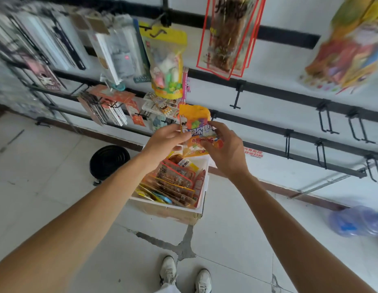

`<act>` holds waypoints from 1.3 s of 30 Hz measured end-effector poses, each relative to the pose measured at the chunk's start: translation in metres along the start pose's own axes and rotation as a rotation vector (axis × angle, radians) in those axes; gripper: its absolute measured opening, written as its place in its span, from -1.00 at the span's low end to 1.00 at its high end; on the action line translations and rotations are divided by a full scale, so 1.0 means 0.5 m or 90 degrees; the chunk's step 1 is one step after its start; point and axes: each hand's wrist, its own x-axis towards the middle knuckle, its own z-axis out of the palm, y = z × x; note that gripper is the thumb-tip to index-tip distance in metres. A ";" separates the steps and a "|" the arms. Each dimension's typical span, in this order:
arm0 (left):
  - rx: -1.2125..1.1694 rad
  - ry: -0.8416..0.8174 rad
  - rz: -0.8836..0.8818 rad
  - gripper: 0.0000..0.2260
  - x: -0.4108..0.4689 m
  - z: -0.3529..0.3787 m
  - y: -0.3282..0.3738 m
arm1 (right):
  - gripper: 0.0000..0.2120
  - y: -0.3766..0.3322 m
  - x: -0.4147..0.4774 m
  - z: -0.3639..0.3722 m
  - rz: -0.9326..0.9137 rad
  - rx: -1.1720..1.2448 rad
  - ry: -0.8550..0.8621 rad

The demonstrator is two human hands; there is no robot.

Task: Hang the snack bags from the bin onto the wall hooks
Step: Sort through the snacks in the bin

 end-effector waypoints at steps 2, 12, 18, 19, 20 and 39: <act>0.001 0.010 0.029 -0.94 -0.015 0.005 0.036 | -0.56 -0.028 -0.003 -0.030 -0.036 -0.006 0.007; 0.053 0.038 0.186 -0.82 -0.082 0.060 0.208 | -0.48 -0.122 -0.003 -0.198 -0.158 -0.039 0.017; 0.063 0.052 0.239 -0.81 -0.101 0.073 0.313 | -0.65 -0.193 0.041 -0.348 -0.199 -0.032 0.041; 0.068 0.051 0.251 -0.82 -0.104 0.077 0.331 | -0.67 -0.207 0.051 -0.371 -0.192 -0.023 0.058; 0.074 0.045 0.262 -0.82 -0.110 0.083 0.349 | -0.69 -0.221 0.062 -0.393 -0.191 -0.018 0.072; 0.046 -0.095 0.401 -0.77 -0.129 0.155 0.559 | -0.91 -0.428 0.130 -0.610 -0.252 -0.145 0.055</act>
